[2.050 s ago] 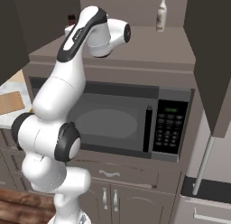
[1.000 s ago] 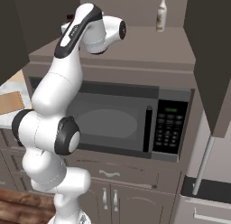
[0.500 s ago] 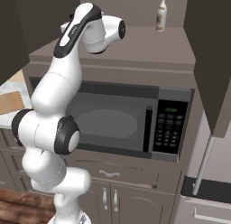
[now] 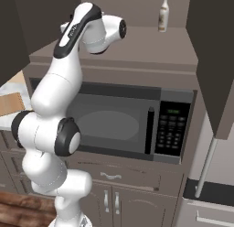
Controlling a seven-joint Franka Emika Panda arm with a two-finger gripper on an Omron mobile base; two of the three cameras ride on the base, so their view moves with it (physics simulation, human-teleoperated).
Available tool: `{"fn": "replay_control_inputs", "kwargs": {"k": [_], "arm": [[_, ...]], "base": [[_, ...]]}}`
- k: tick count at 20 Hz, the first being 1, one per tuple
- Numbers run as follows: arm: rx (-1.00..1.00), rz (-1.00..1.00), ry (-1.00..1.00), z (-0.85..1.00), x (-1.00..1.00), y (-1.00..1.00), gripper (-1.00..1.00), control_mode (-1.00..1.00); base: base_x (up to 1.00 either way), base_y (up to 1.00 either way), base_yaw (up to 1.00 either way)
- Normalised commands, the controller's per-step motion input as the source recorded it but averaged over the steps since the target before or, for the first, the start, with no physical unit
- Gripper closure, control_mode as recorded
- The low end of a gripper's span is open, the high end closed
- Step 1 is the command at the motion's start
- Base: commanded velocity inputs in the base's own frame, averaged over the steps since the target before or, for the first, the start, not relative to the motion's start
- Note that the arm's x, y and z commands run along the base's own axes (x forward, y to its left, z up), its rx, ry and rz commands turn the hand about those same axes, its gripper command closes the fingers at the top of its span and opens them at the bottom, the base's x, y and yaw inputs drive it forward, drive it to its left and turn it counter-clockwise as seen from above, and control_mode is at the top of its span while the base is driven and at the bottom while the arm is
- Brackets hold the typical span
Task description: Pick the shrimp from the plate and place it on the cutting board. Then pick the condiment bottle from the cabinet and place it next to the cutting board.
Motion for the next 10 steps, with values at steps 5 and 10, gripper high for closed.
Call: {"fn": "replay_control_inputs", "kwargs": {"k": [5,10], "arm": [[-0.01,0.00,0.00,0.00,-0.08,0.03,1.00,-1.00],[0.00,0.00,0.00,0.00,-0.20,0.00,1.00,-1.00]], "base": [[0.00,0.00,0.00],[0.00,0.00,0.00]]}}
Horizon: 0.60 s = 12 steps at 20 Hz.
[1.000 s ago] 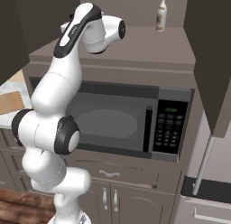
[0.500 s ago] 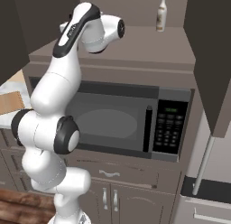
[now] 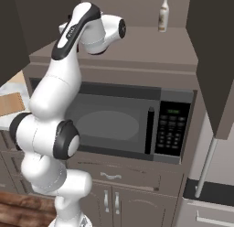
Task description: Pick the shrimp from the plate and place it on the cutting board. Then pick the condiment bottle from the cabinet and place it next to the cutting board.
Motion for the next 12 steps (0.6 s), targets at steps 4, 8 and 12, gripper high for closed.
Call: {"fn": "replay_control_inputs", "kwargs": {"k": [4,8,12], "arm": [[0.00,0.00,-0.01,0.00,-0.26,0.00,1.00,-1.00],[0.00,0.00,-0.03,0.00,-0.29,0.00,1.00,-1.00],[0.00,0.00,-0.03,0.00,-0.32,0.00,1.00,-1.00]], "base": [[0.00,0.00,0.00],[0.00,0.00,0.00],[0.00,0.00,0.00]]}}
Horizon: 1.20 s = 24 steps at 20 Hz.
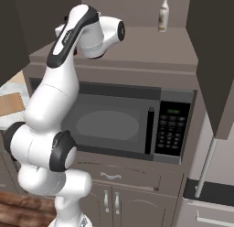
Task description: Pick the shrimp from the plate and place it on the cutting board. Then pick the condiment bottle from the cabinet and place it next to the cutting board.
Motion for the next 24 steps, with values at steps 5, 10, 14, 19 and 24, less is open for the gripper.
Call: {"fn": "replay_control_inputs", "kwargs": {"k": [5,10,14,19,24], "arm": [[0.00,0.00,-0.02,0.00,-0.34,0.00,1.00,-1.00],[0.00,0.00,-0.02,0.01,-0.33,0.00,1.00,-1.00],[0.00,0.00,-0.01,0.01,-0.33,0.00,1.00,-1.00],[0.00,0.00,0.00,0.01,-0.32,0.00,1.00,-1.00],[0.00,0.00,0.00,0.03,-0.34,0.00,1.00,-1.00]], "base": [[0.00,0.00,0.00],[0.00,0.00,0.00],[0.00,0.00,0.00],[0.00,0.00,0.00],[0.00,0.00,0.00]]}}
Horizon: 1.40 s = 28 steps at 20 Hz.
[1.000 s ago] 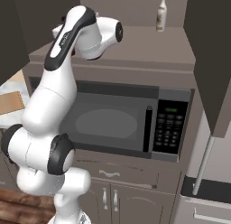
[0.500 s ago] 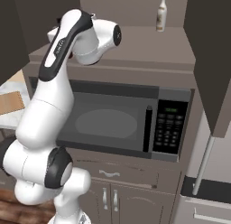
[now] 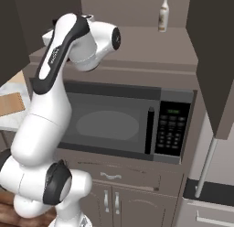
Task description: Pick the shrimp from the plate and place it on the cutting board. Then pick the condiment bottle from the cabinet and place it next to the cutting board.
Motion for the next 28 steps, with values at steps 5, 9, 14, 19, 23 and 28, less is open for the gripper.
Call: {"fn": "replay_control_inputs", "kwargs": {"k": [5,9,14,19,23,28], "arm": [[0.00,0.00,0.00,0.01,-0.37,0.01,1.00,-1.00],[0.00,0.00,0.00,0.00,-0.42,0.01,1.00,-1.00],[0.00,0.00,0.00,0.00,-0.45,0.00,1.00,-1.00],[0.00,0.00,0.00,0.00,-0.46,0.00,1.00,-1.00],[0.00,0.00,0.00,0.00,-0.50,0.00,1.00,-1.00],[0.00,0.00,0.00,0.00,-0.53,0.00,1.00,-1.00]], "base": [[0.00,0.00,0.00],[0.00,0.00,0.00],[0.00,0.00,0.00],[0.00,0.00,0.00],[0.00,0.00,0.00],[0.00,0.00,0.00]]}}
